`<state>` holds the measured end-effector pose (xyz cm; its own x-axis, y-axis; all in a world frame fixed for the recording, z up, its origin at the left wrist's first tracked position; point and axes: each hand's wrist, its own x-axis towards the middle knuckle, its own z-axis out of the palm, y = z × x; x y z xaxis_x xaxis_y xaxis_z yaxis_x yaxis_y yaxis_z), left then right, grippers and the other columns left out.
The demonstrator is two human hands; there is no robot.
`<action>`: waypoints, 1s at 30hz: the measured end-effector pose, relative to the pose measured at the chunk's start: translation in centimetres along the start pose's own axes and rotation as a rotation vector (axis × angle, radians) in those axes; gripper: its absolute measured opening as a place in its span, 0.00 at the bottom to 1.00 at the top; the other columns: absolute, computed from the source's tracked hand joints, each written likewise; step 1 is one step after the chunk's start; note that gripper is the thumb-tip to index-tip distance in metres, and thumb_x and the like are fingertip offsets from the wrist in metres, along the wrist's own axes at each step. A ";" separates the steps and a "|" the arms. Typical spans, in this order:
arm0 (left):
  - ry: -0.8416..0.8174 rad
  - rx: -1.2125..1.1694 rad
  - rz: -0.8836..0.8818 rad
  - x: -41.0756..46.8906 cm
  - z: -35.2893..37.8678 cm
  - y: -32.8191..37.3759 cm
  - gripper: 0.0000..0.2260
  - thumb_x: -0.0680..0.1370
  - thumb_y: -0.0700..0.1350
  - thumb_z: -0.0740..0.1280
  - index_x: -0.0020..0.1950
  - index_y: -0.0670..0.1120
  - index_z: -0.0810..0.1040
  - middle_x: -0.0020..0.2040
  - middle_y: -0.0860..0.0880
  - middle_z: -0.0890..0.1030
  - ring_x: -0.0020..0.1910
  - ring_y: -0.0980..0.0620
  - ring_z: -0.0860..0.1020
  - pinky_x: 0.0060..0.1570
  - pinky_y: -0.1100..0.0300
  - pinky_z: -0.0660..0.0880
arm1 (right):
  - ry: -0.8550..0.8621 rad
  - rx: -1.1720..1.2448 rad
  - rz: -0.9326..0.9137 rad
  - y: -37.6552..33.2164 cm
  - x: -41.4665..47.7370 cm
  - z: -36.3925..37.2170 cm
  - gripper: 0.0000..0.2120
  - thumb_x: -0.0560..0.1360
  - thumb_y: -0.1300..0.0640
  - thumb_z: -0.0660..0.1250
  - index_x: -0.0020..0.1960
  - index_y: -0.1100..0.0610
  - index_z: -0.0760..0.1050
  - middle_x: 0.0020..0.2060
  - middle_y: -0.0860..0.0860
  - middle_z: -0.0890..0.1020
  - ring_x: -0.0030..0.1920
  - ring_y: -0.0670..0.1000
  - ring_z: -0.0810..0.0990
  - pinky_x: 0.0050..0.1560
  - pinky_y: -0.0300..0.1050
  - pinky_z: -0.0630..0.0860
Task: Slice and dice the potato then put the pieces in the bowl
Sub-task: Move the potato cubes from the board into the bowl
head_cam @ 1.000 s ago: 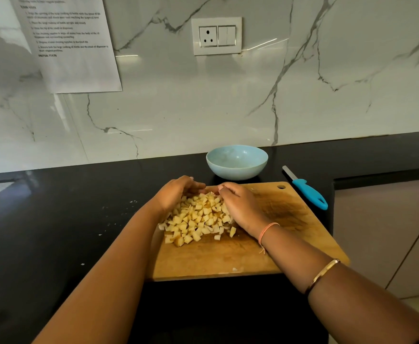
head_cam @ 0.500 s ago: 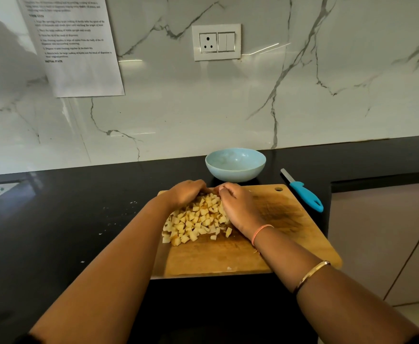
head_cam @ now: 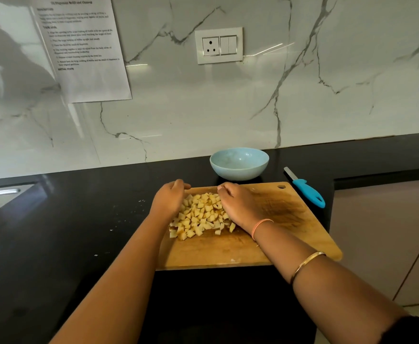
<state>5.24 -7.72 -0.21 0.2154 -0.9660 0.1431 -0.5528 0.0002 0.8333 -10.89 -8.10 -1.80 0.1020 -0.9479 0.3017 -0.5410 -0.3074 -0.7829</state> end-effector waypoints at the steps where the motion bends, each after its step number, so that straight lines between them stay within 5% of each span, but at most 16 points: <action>1: -0.009 0.028 -0.015 -0.2 0.3 -0.3 0.17 0.84 0.48 0.49 0.55 0.47 0.78 0.48 0.52 0.75 0.44 0.57 0.72 0.42 0.62 0.66 | -0.022 -0.043 -0.007 0.0 0.0 0.1 0.17 0.81 0.50 0.54 0.49 0.59 0.77 0.44 0.54 0.79 0.46 0.51 0.77 0.50 0.51 0.75; 3: -0.037 0.084 -0.042 -0.8 0.9 -0.5 0.16 0.84 0.50 0.49 0.54 0.48 0.75 0.44 0.53 0.74 0.41 0.59 0.71 0.39 0.65 0.65 | -0.063 -0.094 -0.023 0.0 -0.2 0.1 0.17 0.81 0.48 0.53 0.49 0.58 0.77 0.43 0.53 0.79 0.46 0.51 0.77 0.50 0.52 0.76; 6: -0.050 0.183 0.008 -1.5 1.8 0.3 0.20 0.84 0.50 0.49 0.66 0.43 0.74 0.58 0.46 0.78 0.56 0.50 0.75 0.54 0.60 0.67 | -0.120 -0.175 -0.062 -0.3 -0.3 0.0 0.17 0.82 0.49 0.53 0.49 0.57 0.76 0.44 0.51 0.78 0.46 0.50 0.76 0.46 0.47 0.73; 10: -0.047 0.251 0.077 -1.9 2.7 1.6 0.21 0.84 0.51 0.48 0.70 0.42 0.70 0.67 0.43 0.74 0.65 0.48 0.71 0.60 0.59 0.65 | -0.145 -0.145 -0.086 -0.5 -0.1 -0.1 0.15 0.82 0.51 0.53 0.53 0.57 0.76 0.49 0.52 0.78 0.50 0.51 0.76 0.48 0.45 0.71; 14: 0.010 0.186 0.066 -1.5 3.8 2.1 0.18 0.84 0.48 0.49 0.62 0.42 0.75 0.57 0.44 0.79 0.52 0.52 0.74 0.48 0.61 0.66 | -0.119 -0.023 -0.076 -0.4 0.3 0.3 0.15 0.82 0.53 0.54 0.56 0.57 0.77 0.51 0.52 0.79 0.52 0.50 0.76 0.55 0.48 0.73; 18: 0.127 -0.019 0.031 -1.5 5.1 2.3 0.15 0.83 0.46 0.53 0.48 0.42 0.77 0.41 0.46 0.79 0.39 0.53 0.74 0.36 0.62 0.68 | 0.043 0.157 0.032 -0.6 0.4 1.8 0.14 0.81 0.54 0.56 0.52 0.57 0.79 0.46 0.52 0.81 0.48 0.50 0.78 0.49 0.45 0.76; 23: 0.230 -0.202 -0.006 -1.8 6.1 2.9 0.15 0.83 0.45 0.54 0.46 0.43 0.79 0.40 0.46 0.80 0.39 0.51 0.77 0.38 0.56 0.73 | 0.175 0.365 0.156 -1.4 0.7 2.3 0.12 0.81 0.56 0.57 0.49 0.56 0.79 0.45 0.49 0.81 0.48 0.47 0.78 0.49 0.41 0.75; 27: 0.308 -0.295 -0.065 -2.7 6.5 3.5 0.16 0.83 0.45 0.56 0.45 0.43 0.80 0.36 0.46 0.80 0.34 0.54 0.75 0.31 0.61 0.70 | 0.211 0.445 0.189 -2.0 0.2 2.0 0.11 0.81 0.57 0.58 0.47 0.53 0.78 0.43 0.47 0.80 0.45 0.44 0.78 0.44 0.33 0.74; 30: 0.339 -0.373 -0.121 -3.6 6.5 5.0 0.14 0.83 0.44 0.55 0.53 0.45 0.80 0.44 0.50 0.82 0.43 0.56 0.79 0.42 0.62 0.75 | 0.212 0.553 0.270 -2.9 0.0 1.3 0.10 0.80 0.59 0.59 0.45 0.54 0.78 0.41 0.46 0.80 0.43 0.43 0.78 0.40 0.29 0.72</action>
<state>-3.47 -5.94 -0.03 0.5426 -0.8269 0.1478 -0.1969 0.0458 0.9793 -8.25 -7.27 -0.21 -0.1748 -0.9783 0.1112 -0.0090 -0.1114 -0.9937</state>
